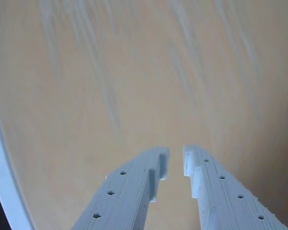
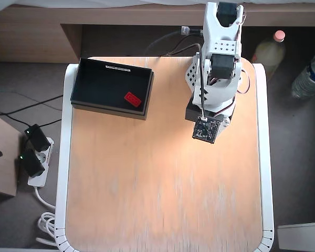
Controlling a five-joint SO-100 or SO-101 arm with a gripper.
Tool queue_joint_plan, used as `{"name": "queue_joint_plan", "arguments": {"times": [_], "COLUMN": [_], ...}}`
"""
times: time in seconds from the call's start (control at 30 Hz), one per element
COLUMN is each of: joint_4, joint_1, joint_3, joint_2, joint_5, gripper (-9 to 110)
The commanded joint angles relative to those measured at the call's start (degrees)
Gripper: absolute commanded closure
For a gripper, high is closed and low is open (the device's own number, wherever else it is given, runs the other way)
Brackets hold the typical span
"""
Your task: Grasp a lego block and put it in the bin.
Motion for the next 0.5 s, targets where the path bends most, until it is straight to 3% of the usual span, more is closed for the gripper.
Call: {"name": "queue_joint_plan", "arguments": {"times": [0.0,0.47], "joint_4": [-1.93,-3.52], "joint_1": [-0.7,-0.26], "joint_3": [1.93,18.11], "joint_2": [3.34,15.03], "joint_5": [0.44,1.67], "gripper": [101,101]}}
